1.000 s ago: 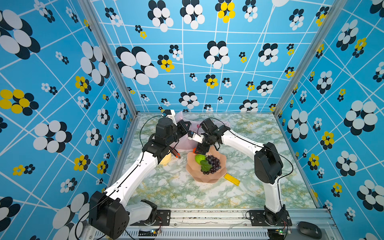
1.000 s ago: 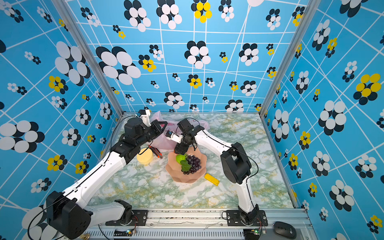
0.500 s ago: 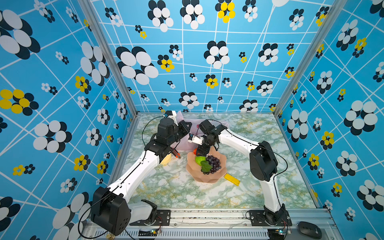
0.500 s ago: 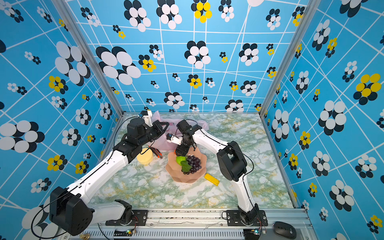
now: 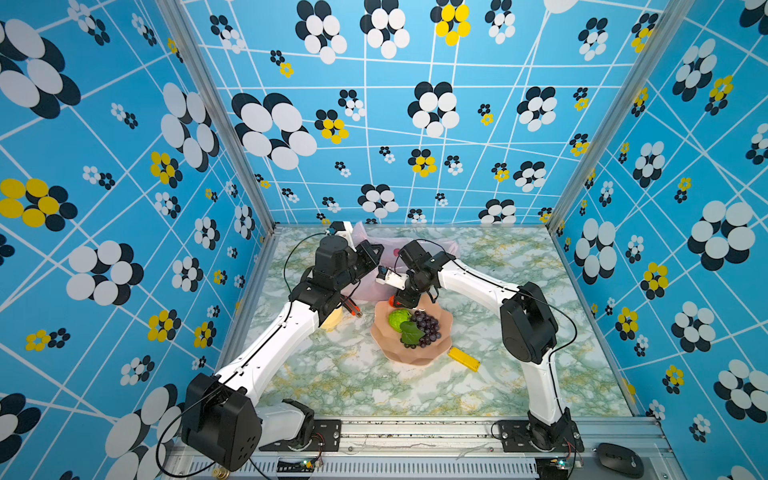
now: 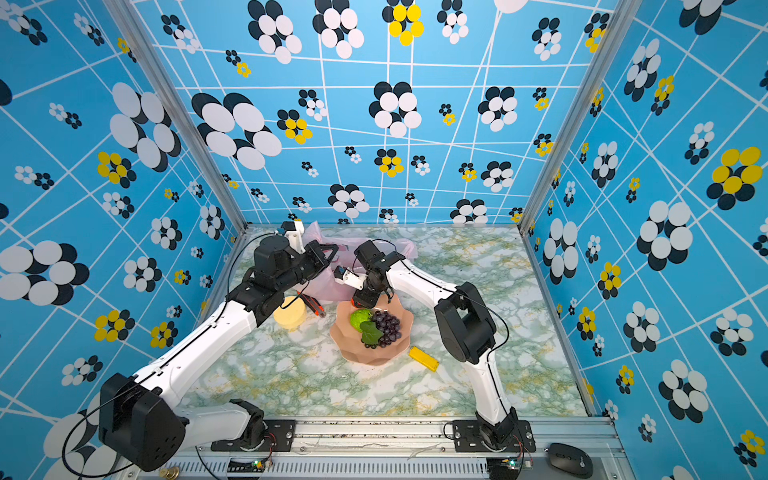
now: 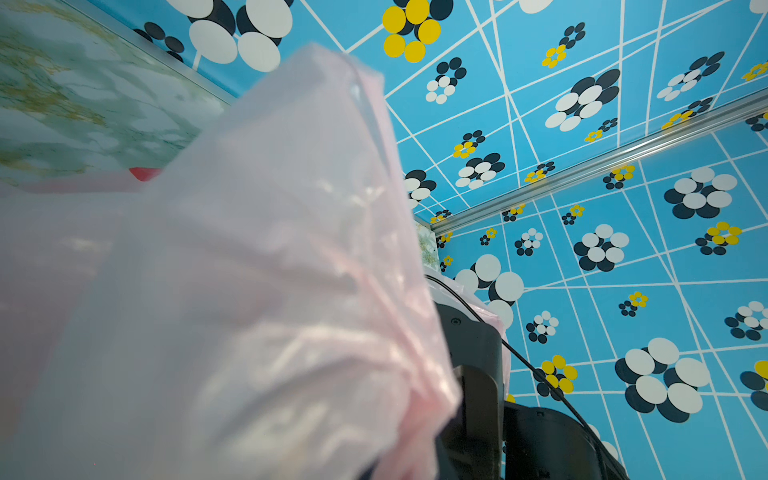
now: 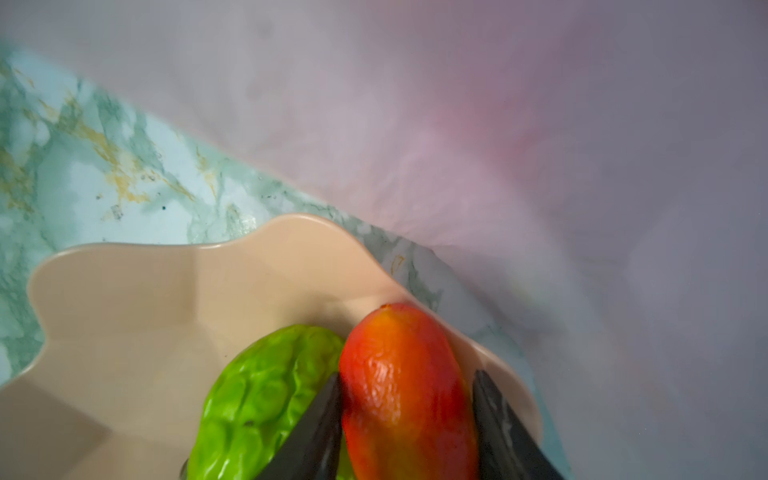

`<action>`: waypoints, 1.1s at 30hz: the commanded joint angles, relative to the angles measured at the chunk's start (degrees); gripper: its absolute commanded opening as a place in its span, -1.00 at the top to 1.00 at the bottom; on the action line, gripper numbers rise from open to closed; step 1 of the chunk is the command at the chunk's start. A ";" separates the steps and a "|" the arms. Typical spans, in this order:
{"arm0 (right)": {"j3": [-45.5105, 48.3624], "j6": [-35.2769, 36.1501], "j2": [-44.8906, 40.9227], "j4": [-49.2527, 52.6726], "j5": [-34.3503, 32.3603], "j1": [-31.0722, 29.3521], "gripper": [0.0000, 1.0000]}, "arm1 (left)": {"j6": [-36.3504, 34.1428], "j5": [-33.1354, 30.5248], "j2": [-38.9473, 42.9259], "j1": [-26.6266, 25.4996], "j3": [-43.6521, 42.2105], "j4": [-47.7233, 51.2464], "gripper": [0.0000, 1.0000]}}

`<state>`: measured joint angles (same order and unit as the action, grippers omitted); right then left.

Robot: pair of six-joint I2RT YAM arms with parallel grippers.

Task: Place the fruits into the plastic bag
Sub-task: 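Lift the mango into the bag mouth and open the right gripper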

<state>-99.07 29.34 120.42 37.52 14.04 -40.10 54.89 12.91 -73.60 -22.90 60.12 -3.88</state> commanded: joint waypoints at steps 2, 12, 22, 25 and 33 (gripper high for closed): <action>3.21 -2.34 -5.57 -4.03 1.64 0.83 0.09 | 0.21 0.89 1.06 -0.21 -0.45 -0.51 1.00; 12.86 -8.33 -15.78 -8.80 6.35 1.91 0.13 | 0.13 1.97 1.98 -1.16 -1.58 -0.51 1.00; 37.67 -46.93 -36.57 -42.89 26.59 4.56 0.11 | -3.03 2.92 8.93 -3.08 -5.15 4.52 1.00; 40.18 -55.90 -39.59 -48.38 25.89 4.58 0.07 | -4.17 2.10 11.44 -4.33 -6.60 6.06 1.00; 28.03 -63.84 -30.22 -38.86 27.58 6.94 0.09 | -4.80 0.81 14.30 -7.66 -11.02 5.31 1.00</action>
<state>-67.09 -27.49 86.19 -1.98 39.44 -34.76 51.42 14.52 -60.12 -29.78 50.81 1.30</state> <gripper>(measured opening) 0.462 0.040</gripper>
